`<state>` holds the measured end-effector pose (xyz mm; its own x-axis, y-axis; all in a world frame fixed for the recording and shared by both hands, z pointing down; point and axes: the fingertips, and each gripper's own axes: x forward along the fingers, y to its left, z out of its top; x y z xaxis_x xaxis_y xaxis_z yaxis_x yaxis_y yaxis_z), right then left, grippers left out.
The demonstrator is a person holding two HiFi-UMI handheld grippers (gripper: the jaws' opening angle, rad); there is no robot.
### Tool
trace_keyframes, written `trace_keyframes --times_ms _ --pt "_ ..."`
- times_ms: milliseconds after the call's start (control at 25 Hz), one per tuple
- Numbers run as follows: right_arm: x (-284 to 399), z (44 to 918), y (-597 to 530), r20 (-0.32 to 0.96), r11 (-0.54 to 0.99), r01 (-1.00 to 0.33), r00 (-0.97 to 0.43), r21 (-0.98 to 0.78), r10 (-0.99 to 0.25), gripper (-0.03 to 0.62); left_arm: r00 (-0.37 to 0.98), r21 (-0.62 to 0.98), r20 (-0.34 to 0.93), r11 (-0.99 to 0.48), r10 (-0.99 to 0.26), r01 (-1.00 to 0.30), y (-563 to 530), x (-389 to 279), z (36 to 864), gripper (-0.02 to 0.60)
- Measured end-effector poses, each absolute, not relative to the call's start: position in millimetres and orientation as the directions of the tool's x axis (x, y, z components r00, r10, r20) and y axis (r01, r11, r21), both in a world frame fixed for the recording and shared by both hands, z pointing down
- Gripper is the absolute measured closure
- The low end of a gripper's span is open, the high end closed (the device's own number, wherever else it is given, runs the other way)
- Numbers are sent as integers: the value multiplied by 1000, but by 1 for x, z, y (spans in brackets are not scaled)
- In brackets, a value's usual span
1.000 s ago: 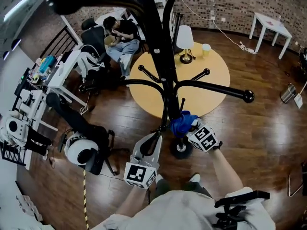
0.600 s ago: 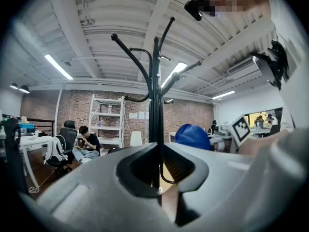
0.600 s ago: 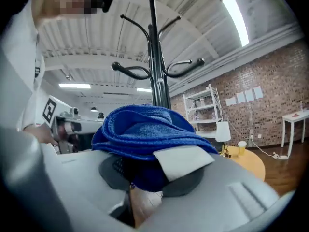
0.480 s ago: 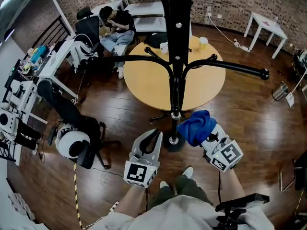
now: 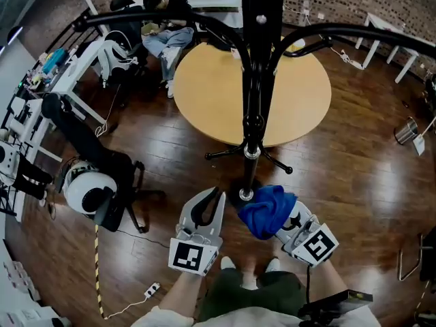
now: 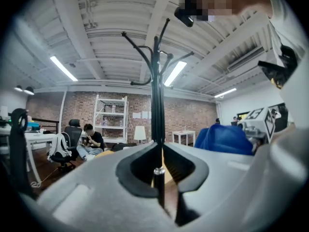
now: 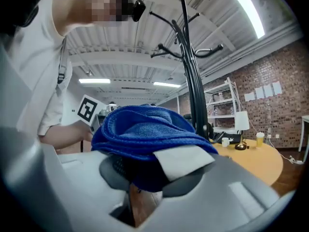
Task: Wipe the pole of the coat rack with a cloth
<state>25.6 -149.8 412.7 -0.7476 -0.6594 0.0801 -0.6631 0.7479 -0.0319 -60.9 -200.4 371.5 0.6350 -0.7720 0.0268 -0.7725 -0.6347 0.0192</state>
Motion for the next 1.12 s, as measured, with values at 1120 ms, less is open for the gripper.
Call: trace_keyframes --times_ms 1120 --pt "4 1215 -272 280 671 -720 -691 -178 -667 493 479 -35 -63 -478 -876 -878 -247 -103 866 548"
